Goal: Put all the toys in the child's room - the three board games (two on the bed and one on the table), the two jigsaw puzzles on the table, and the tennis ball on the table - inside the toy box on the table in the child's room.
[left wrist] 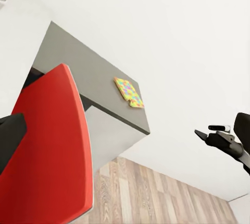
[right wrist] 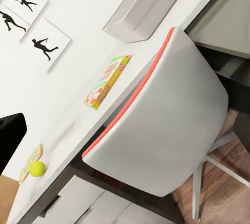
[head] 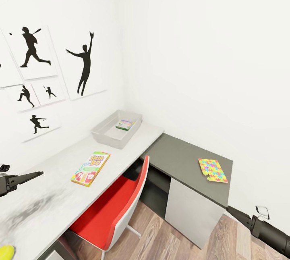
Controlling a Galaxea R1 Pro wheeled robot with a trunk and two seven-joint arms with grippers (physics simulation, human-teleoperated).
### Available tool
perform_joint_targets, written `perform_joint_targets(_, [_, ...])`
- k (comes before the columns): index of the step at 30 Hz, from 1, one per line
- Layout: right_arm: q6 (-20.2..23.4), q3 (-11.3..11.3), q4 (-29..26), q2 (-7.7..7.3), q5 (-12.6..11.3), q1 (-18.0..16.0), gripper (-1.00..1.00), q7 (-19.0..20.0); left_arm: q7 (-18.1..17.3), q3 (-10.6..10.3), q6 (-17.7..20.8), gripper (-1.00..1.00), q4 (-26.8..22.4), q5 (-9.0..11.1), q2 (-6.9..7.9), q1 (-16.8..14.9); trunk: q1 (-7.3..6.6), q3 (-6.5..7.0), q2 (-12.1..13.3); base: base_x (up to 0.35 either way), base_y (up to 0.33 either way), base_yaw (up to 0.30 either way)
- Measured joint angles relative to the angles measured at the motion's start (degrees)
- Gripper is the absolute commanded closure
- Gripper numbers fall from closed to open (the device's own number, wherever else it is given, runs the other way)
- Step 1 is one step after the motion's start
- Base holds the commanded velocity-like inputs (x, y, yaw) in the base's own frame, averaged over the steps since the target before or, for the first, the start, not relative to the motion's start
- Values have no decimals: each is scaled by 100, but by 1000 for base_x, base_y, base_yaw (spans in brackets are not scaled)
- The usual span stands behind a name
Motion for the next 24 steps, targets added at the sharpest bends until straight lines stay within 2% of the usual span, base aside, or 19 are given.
perform_joint_targets(5, [17, -5, -2, -3, -65, 0, -100, -8, 0, 1, -1, -100, 0, 0, 0, 0, 0, 5, 0, 0, 0, -12])
perform_joint_targets(13, [22, -1, 4, -6, -342, 1, -100, -28, 0, -7, -4, -100, 0, 4, 0, 0, 0, 7, 0, 0, 0, -3])
perform_joint_targets(24, [24, 1, 11, -6, -392, 8, -100, -37, 0, -15, -6, -100, 0, 2, -1, 0, 0, 8, 0, 0, 0, 0])
